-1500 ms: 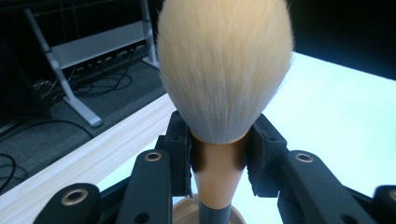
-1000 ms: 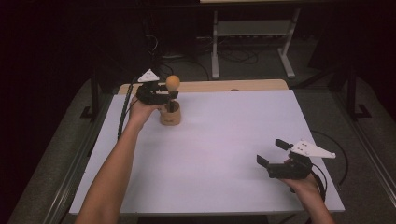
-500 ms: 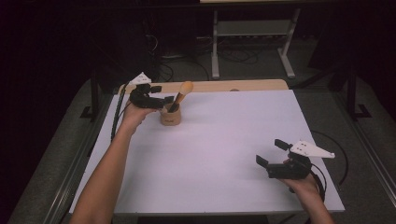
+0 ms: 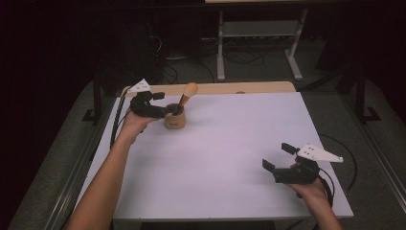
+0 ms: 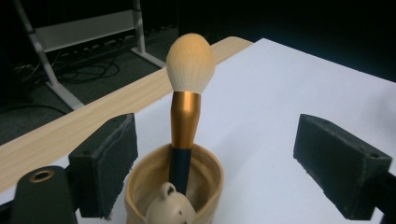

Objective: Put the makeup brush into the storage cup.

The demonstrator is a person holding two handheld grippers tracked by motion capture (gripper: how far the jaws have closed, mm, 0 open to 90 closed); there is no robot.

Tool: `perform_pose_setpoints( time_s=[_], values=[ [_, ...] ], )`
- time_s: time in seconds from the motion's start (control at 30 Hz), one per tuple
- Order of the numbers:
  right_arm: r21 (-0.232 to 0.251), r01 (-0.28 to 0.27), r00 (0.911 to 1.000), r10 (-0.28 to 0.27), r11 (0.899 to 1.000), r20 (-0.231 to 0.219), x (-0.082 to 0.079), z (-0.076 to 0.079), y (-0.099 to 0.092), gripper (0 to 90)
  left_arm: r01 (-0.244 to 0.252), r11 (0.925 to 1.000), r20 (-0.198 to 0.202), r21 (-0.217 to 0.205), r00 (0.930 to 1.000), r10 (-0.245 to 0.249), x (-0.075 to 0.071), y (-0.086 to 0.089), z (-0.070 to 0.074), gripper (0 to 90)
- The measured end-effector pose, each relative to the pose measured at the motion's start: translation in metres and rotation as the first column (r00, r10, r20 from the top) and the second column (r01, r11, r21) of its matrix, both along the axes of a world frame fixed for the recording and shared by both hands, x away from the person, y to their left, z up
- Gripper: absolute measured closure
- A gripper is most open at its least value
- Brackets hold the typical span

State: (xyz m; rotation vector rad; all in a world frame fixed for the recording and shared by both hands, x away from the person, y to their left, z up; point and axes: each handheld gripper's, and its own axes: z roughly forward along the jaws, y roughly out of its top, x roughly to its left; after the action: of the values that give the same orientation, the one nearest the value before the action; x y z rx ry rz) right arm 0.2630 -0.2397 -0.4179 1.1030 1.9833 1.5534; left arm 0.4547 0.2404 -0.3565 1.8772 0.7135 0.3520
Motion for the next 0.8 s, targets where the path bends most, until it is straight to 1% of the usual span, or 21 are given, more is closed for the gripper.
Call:
perform_pose_setpoints(
  time_s=[0.03, 0.13, 0.2, 0.33, 0.4, 0.47, 0.6, 0.63, 0.67, 0.7, 0.77, 0.8],
  values=[
    [0.0, 0.0, 1.0, 0.0, 1.0, 0.001, 0.0, 0.0, 0.0, 1.6, 0.002, 1.0, -0.002, 0.006, 1.0, -0.002, -0.002, 0.001, 0.0, 11.7],
    [0.002, 0.002, 1.0, -0.002, 1.0, 0.002, 0.0, 0.0, 0.0, 1.6, 0.007, 1.0, 0.001, 0.004, 1.0, -0.007, -0.008, 0.003, 0.002, 10.8],
    [0.002, 0.001, 1.0, -0.001, 1.0, 0.001, 0.0, 0.0, 0.0, 1.6, 0.011, 0.9999, -0.003, -0.006, 0.9999, -0.011, -0.012, 0.004, 0.003, 10.8],
    [0.001, 0.002, 1.0, -0.002, 1.0, 0.001, 0.0, 0.0, 0.0, 1.6, 0.016, 0.9999, -0.007, 0.006, 0.9999, -0.015, -0.022, 0.005, 0.004, 10.7],
    [0.002, 0.003, 1.0, -0.003, 1.0, 0.002, 0.0, 0.0, 0.0, 1.6, 0.014, 0.9999, -0.008, 0.0, 0.9999, -0.014, -0.027, 0.006, 0.004, 10.7],
    [0.004, 0.002, 1.0, -0.002, 1.0, 0.002, 0.0, 0.001, -0.001, 1.6, 0.013, 0.9999, -0.005, 0.007, 0.9999, -0.013, -0.032, 0.007, 0.005, 10.8],
    [0.005, 0.006, 1.0, -0.006, 1.0, -0.004, 0.0, 0.0, -0.001, 1.6, 0.014, 0.9999, 0.0, -0.008, 0.9999, -0.014, -0.042, 0.009, 0.006, 11.1],
    [0.005, 0.006, 1.0, -0.006, 1.0, -0.004, 0.0, 0.0, -0.001, 1.6, 0.014, 0.9999, 0.0, -0.008, 0.9999, -0.014, -0.042, 0.009, 0.006, 11.1],
    [0.005, 0.006, 1.0, -0.006, 1.0, -0.003, 0.0, 0.0, -0.001, 1.6, 0.015, 0.9999, 0.005, -0.004, 0.9999, -0.015, -0.047, 0.01, 0.006, 11.1],
    [0.005, 0.006, 1.0, -0.006, 1.0, -0.003, 0.0, 0.0, -0.001, 1.6, 0.015, 0.9999, 0.005, -0.004, 0.9999, -0.015, -0.047, 0.01, 0.006, 11.2],
    [0.006, 0.005, 1.0, -0.005, 1.0, 0.0, 0.0, 0.0, -0.001, 1.6, 0.016, 0.9998, 0.004, -0.013, 0.9999, -0.016, -0.053, 0.01, 0.006, 11.2],
    [0.006, 0.005, 1.0, -0.005, 1.0, 0.001, 0.0, 0.0, -0.001, 1.6, 0.018, 0.9998, 0.004, -0.009, 0.9998, -0.018, -0.055, 0.01, 0.006, 11.2]
  ],
)
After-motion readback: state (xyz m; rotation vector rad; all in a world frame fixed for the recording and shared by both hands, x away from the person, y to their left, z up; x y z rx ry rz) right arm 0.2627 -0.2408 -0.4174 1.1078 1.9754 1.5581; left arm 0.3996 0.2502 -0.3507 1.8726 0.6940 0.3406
